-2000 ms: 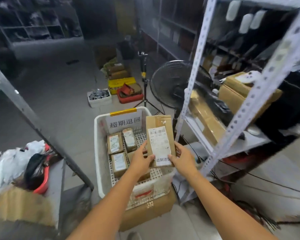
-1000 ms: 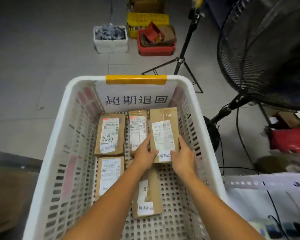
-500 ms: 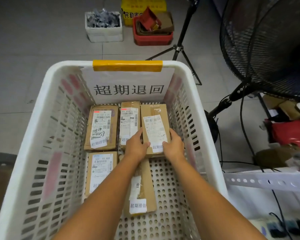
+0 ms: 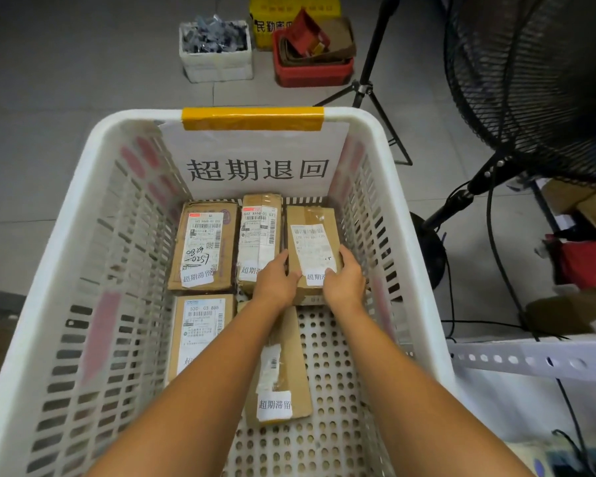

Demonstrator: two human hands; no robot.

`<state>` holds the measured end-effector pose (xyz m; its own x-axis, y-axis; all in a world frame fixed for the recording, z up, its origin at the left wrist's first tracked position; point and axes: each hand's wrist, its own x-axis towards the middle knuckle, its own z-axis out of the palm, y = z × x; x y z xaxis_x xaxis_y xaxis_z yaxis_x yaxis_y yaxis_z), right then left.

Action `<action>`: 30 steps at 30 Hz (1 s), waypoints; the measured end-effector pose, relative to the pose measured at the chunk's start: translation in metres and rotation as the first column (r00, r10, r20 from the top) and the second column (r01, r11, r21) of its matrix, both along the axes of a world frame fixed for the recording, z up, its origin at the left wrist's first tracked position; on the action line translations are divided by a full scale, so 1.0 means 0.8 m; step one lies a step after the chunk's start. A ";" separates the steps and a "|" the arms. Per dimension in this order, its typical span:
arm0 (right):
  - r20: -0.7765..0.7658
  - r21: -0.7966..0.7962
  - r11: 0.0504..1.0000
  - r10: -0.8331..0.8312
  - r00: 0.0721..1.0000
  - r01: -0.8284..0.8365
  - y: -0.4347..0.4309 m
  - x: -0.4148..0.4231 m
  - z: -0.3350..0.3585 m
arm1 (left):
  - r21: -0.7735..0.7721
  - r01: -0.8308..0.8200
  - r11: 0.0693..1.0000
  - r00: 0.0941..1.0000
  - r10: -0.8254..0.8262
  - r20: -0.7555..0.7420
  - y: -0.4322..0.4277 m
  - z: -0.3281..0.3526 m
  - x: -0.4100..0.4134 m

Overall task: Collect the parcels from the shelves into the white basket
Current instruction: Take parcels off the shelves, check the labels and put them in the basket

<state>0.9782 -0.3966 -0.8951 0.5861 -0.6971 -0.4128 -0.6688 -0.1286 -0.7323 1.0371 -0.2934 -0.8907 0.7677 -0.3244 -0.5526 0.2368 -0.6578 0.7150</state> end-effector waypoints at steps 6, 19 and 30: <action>0.012 -0.027 0.996 0.086 0.996 -0.085 -0.010 0.011 -0.002 | -0.083 -0.055 0.995 0.998 0.051 -0.042 -0.011 -0.005 0.006; 0.085 -0.106 0.993 0.066 0.994 -0.057 -0.004 0.004 -0.003 | -0.278 -0.174 0.945 0.984 0.153 -0.094 0.002 -0.012 -0.004; -0.126 -0.121 0.980 0.145 0.981 -0.160 -0.001 0.005 -0.007 | -0.056 0.025 0.998 0.999 -0.024 0.023 0.001 -0.016 -0.009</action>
